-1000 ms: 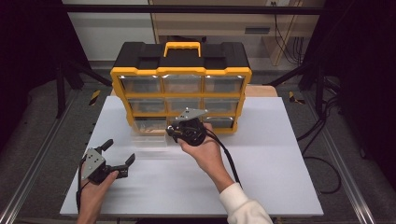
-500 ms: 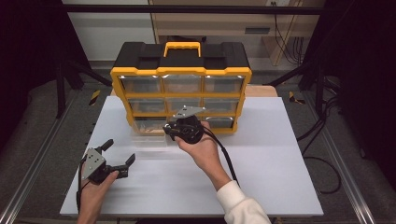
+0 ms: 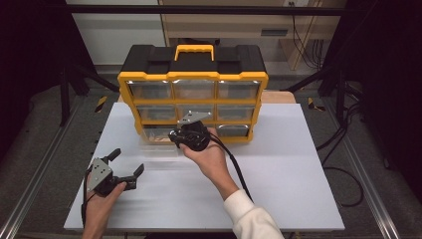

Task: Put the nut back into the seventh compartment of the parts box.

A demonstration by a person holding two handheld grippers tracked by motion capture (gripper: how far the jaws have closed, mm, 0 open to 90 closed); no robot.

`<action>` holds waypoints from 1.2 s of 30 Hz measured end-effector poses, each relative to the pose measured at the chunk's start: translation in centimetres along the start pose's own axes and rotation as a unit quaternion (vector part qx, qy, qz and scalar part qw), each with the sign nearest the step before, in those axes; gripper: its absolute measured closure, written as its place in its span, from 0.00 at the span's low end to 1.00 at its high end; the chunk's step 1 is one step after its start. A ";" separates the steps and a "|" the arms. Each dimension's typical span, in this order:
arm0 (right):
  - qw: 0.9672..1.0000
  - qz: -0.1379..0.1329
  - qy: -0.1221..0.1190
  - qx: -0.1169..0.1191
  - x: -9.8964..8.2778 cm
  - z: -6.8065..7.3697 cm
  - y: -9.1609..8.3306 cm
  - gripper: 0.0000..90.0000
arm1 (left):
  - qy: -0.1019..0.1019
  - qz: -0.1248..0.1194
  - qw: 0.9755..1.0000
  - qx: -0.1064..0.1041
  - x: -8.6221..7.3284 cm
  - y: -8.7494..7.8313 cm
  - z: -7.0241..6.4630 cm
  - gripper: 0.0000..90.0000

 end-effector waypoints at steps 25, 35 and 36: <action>0.999 0.002 -0.010 -0.044 -0.9 -0.1 -2.5 0.36 | 0.001 0.002 1.000 0.000 -0.1 0.1 0.0 0.02; 0.997 0.005 -0.014 -0.079 -2.8 -0.9 -6.2 0.21 | 0.004 0.001 1.000 -0.002 0.0 0.1 -0.2 0.01; 0.996 0.006 -0.013 -0.084 -3.0 -1.1 -6.5 0.19 | 0.004 0.001 1.000 -0.002 0.0 0.1 -0.2 0.02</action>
Point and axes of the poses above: each handheld gripper's, and its own axes: y roughly forward along the jaws, x roughly out of its top, z roughly to its left, the point moved 8 cm from there along y, roughly forward along the jaws, and after that the axes turned 7 degrees about -y, right-handed, at the moved point
